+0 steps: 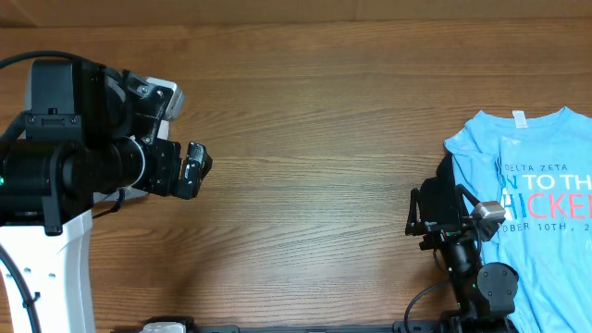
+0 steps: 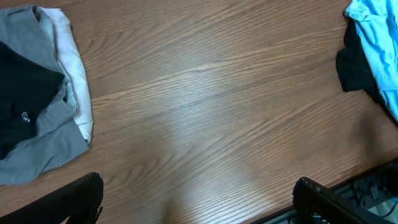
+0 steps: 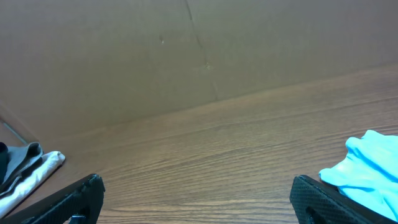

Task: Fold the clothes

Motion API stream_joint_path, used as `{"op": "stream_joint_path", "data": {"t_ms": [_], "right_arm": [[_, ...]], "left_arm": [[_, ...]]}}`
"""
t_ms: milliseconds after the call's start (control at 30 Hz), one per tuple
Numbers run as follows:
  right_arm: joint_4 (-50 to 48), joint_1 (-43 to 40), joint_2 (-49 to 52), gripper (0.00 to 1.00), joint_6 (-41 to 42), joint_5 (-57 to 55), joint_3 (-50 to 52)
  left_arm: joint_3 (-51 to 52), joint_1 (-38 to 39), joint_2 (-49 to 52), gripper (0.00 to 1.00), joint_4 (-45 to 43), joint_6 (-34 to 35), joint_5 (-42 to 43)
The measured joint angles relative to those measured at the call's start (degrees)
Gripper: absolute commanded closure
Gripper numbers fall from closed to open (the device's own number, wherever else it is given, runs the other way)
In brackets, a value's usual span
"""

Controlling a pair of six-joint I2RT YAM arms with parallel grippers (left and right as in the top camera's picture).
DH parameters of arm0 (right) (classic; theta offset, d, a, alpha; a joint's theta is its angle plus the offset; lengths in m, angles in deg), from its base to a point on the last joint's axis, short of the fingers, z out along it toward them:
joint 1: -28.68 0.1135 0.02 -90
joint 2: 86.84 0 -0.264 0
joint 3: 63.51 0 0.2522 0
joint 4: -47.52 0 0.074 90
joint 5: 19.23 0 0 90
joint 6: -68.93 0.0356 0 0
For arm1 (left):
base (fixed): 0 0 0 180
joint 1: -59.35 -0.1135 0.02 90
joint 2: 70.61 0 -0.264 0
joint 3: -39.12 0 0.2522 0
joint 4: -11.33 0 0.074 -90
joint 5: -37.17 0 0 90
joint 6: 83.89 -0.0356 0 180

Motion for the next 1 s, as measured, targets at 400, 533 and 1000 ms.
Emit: {"op": "stream_joint_path", "data": {"t_ms": [400, 533, 1000], "right_arm": [[-0.1, 0.0, 0.0, 0.0, 0.0, 0.0, 0.0], [-0.1, 0.0, -0.1, 0.0, 0.0, 0.0, 0.0], [0.0, 0.0, -0.1, 0.0, 0.0, 0.0, 0.0]], "left_arm": [[15.2, 2.8, -12.2, 0.0, -34.8, -1.3, 1.1], [30.8, 2.8, -21.9, 0.0, -52.6, -1.5, 4.3], [79.9, 2.8, -49.5, 0.0, -79.3, -1.5, 8.1]]}}
